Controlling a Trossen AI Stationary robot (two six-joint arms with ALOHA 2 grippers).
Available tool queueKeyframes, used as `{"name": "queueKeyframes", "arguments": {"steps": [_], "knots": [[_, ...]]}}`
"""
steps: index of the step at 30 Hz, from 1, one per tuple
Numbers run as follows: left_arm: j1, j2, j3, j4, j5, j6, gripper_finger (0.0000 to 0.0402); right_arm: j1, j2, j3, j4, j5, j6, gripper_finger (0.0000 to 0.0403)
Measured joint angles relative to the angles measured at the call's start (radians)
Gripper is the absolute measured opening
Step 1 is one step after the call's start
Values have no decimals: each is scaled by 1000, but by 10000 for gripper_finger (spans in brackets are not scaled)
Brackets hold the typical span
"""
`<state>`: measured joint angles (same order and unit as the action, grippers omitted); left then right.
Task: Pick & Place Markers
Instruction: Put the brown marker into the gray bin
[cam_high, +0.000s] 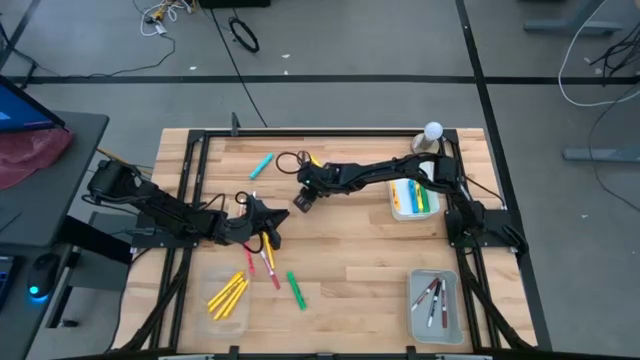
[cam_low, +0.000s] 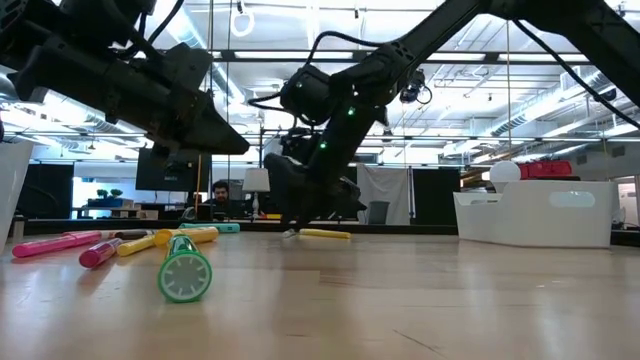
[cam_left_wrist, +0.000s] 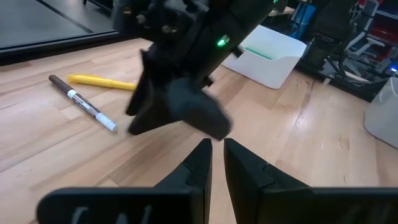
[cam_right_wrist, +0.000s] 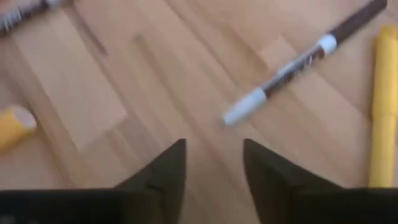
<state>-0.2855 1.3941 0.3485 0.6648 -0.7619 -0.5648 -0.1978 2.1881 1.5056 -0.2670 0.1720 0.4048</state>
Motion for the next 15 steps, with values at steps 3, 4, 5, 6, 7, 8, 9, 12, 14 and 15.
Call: {"name": "queueKeyframes", "arguments": {"steps": [3, 4, 5, 6, 7, 8, 9, 12, 14, 15], "knots": [[0, 0, 0, 4, 0, 0, 46, 0, 36, 1, 88, 64, 23, 221], [0, 0, 0, 6, 0, 0, 46, 0, 48, 1, 113, 89, 38, 234], [0, 0, 0, 6, 0, 0, 46, 0, 58, 1, 132, 114, 52, 244], [0, 0, 0, 6, 0, 0, 46, -1, 72, 1, 153, 138, 62, 250], [0, 0, 0, 6, 0, 0, 46, -1, 84, 3, 168, 155, 69, 253], [0, 0, 0, 6, 0, 0, 46, -1, 97, 3, 179, 173, 75, 254], [0, 0, 0, 6, 0, 0, 46, 0, 108, 6, 192, 187, 80, 252], [0, 0, 0, 6, 0, 0, 46, -2, 139, 8, 213, 203, 80, 234], [0, 0, 0, 5, 0, 0, 46, -3, 156, 8, 211, 214, 77, 213], [0, 0, 0, 5, 0, 0, 46, -3, 164, 10, 208, 218, 77, 201]]}}
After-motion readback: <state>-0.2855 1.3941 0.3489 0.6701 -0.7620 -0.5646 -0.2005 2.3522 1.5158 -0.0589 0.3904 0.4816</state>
